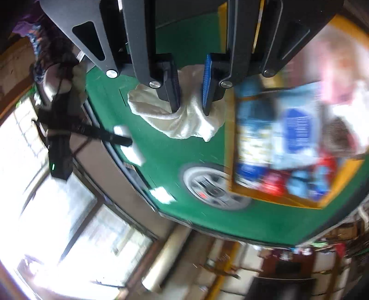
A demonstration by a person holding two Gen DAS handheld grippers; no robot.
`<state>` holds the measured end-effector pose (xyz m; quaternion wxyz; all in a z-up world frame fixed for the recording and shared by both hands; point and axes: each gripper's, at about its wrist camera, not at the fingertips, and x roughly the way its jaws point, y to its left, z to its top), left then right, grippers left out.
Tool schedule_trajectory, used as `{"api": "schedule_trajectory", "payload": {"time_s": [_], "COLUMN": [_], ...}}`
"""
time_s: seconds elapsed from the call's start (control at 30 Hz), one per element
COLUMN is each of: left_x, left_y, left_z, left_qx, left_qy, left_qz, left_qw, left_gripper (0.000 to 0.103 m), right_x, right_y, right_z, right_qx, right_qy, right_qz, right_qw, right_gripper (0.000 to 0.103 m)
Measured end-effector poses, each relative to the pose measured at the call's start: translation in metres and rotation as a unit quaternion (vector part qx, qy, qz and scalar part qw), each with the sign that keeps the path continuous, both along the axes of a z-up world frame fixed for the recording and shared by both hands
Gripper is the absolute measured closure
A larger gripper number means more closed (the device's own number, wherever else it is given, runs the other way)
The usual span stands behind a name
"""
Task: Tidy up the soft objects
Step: 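Carry white towel with left gripper while right gripper carries foam sheet over box, then open left gripper to drop white towel into box while right gripper holds foam sheet above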
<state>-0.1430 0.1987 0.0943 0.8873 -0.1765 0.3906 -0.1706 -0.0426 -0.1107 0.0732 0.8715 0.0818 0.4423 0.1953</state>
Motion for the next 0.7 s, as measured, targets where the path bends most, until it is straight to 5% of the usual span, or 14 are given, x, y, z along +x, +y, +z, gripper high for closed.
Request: {"api": "schedule_trajectory", "payload": {"time_s": [0.27,0.7], "left_x": [-0.032,0.012], "left_y": [0.102,0.113], "left_z": [-0.015,-0.029], "left_qx": [0.022,0.034], "left_qy": [0.028,0.054], "left_qz": [0.13,0.135], "left_qw": [0.9909,0.9888], "left_gripper": [0.088,0.088], "right_x": [-0.011,-0.05], "right_y": [0.101,0.21], "right_z": [0.015,0.002], "right_qx": [0.006,-0.022], "right_qy": [-0.01,-0.002], "right_qz": [0.105,0.209], "right_qw": [0.994,0.978], "right_gripper": [0.041,0.041]}}
